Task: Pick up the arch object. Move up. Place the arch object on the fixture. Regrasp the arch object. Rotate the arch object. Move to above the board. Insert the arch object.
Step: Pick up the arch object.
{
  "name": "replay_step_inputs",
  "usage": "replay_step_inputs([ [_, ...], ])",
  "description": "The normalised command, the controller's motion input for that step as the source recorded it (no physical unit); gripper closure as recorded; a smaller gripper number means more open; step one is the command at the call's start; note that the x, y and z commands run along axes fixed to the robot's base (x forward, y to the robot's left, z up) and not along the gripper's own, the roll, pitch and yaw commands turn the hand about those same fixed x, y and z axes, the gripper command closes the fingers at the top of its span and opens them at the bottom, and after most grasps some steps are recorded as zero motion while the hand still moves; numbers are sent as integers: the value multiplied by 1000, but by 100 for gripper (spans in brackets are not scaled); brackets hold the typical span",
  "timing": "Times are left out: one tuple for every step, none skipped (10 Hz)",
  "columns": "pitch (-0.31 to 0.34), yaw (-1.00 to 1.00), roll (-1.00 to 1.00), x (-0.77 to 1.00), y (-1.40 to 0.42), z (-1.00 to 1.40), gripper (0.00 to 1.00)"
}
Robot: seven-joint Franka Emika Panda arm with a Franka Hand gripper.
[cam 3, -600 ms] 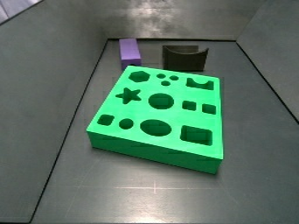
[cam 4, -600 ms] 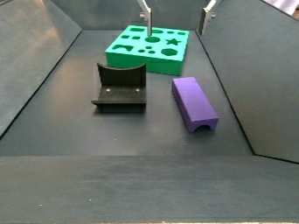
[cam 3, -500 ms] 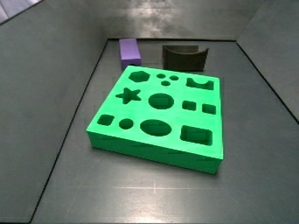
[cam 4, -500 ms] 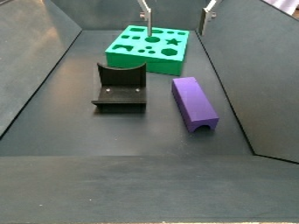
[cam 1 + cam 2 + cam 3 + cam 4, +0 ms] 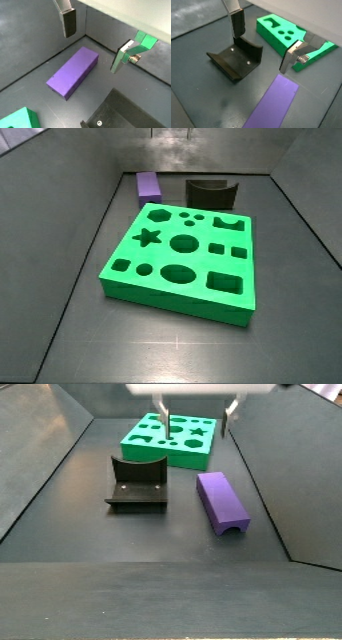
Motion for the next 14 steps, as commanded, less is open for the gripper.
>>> replay_step_inputs([
  [0,26,0,166,-17,-220,0],
  [0,6,209,-343,-349,-589,0],
  [-60,117,371,-769,-557,-560,0],
  [-110,163,409,-703,-554,-529,0],
  [-181,214,463,-611,-497,-423,0],
  [-250,374,433,-354,-257,-329,0],
  [-201,346,379,180,0,-323,0],
  [-84,249,294,511,49,-346,0],
  [-63,180,324,300,0,-511,0],
  [0,0,27,0,-20,0,0],
  [-143,0,187,0,0,-497,0],
  [-153,63,354,-66,-14,-549,0],
  [-167,123,381,-109,0,-480,0],
  [-184,169,386,-114,0,-434,0],
])
